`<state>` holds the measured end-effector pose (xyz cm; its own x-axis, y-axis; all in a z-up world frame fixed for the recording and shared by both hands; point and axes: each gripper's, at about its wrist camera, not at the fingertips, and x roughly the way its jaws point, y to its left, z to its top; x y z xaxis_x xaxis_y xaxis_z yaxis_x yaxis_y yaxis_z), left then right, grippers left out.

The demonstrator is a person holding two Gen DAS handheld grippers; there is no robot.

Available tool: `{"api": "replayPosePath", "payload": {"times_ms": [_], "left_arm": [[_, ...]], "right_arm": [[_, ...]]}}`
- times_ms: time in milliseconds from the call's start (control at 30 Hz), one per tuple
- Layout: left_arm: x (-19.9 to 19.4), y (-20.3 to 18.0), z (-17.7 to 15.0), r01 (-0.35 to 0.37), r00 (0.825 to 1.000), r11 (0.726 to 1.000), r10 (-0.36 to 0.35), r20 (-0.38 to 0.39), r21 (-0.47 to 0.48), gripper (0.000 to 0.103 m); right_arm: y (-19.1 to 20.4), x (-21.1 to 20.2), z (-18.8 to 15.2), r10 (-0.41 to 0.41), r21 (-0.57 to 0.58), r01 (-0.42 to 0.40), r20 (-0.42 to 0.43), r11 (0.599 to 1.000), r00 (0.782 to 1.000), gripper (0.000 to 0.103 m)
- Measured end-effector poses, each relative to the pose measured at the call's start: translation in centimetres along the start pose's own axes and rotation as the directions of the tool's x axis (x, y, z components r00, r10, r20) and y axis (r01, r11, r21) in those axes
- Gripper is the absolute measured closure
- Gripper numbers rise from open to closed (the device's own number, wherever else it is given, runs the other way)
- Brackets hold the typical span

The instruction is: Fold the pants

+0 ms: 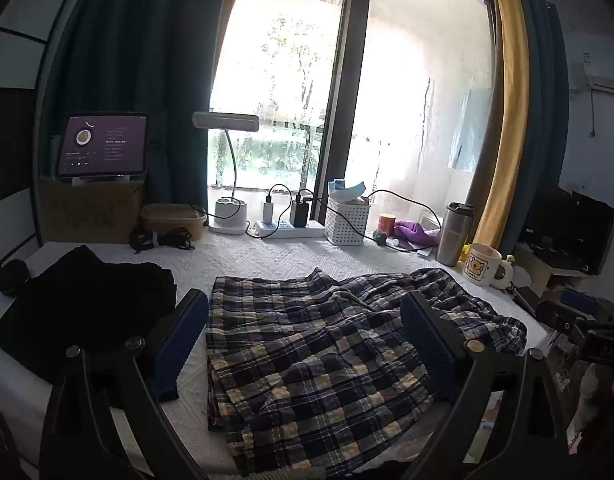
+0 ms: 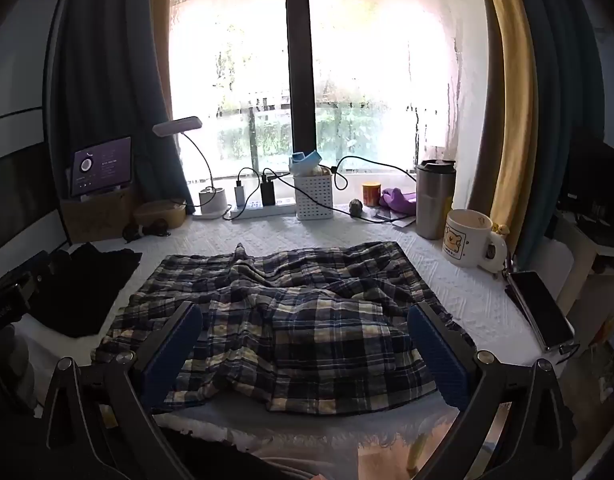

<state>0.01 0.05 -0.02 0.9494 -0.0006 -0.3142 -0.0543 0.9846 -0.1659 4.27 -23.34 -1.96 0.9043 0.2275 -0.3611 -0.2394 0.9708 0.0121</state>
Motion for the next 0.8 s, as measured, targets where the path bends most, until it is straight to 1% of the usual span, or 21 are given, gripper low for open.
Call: {"api": "replayPosePath", "payload": {"times_ms": [233,333,667,800], "left_arm": [[0.22,0.28,-0.08,-0.006,1.000,1.000,0.006,-0.010,0.008,0.007],[-0.17,-0.11,0.32,0.003,1.000,1.000,-0.003,-0.003,0.011,0.007],[0.00,-0.39,0.27,0.045,0.999,0.999,-0.045,-0.026,0.012,0.007],[0.00,-0.48,0.32,0.043,0.999,0.999,-0.043,-0.027,0.015,0.007]], "right_arm": [[0.25,-0.16,0.31,0.005,-0.006,-0.005,0.004,1.000,1.000,0.000],[0.19,-0.15,0.41,0.003,-0.008,-0.003,0.006,1.000,1.000,0.000],[0.28,-0.07,0.41,0.001,-0.007,-0.001,0.005,1.000,1.000,0.000],[0.22,-0.01,0.25,0.003,-0.005,-0.003,0.005,1.000,1.000,0.000]]}}
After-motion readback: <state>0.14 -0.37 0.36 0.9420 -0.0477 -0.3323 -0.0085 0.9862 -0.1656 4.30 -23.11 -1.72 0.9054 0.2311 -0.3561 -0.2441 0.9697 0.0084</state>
